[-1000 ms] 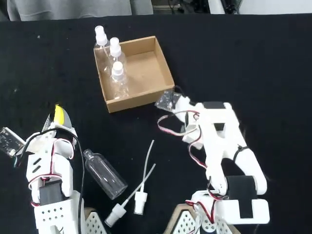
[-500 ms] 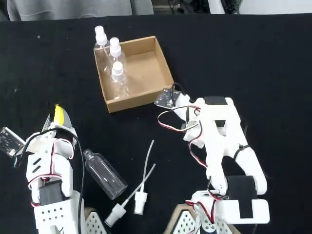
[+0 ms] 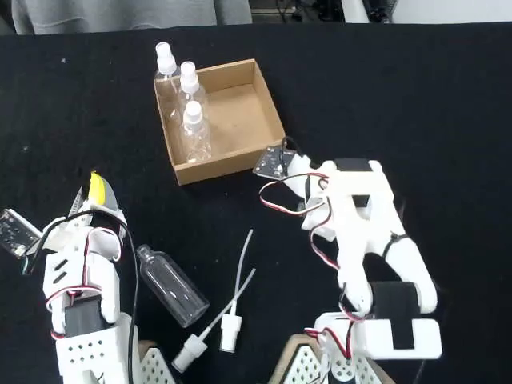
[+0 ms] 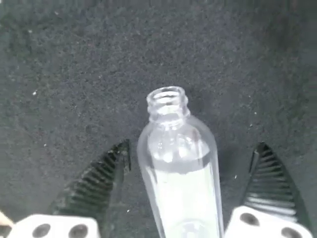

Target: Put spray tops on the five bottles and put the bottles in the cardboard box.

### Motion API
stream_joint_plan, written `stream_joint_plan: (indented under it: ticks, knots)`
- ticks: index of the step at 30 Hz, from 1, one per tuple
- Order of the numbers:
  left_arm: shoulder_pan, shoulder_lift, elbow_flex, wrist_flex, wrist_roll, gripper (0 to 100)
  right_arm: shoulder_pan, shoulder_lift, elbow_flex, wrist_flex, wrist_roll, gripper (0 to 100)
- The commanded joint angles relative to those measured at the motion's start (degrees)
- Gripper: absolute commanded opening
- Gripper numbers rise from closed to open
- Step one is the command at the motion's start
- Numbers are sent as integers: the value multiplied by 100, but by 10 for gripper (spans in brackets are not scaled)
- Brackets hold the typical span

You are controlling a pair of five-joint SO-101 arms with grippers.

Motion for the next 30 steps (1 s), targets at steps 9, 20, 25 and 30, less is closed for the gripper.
stream_joint_plan:
  ticks: [9,20,25,30]
  knots:
    - [-13,-18,127,0,-35,102,563,40,-84,-176,281,276]
    - [-22,-18,127,0,-35,102,598,13,-127,-167,255,103]
    - [-22,-18,127,0,-35,102,598,-418,-136,185,255,67]
    - [-22,-18,127,0,-35,102,554,-1367,-321,1090,97,64]
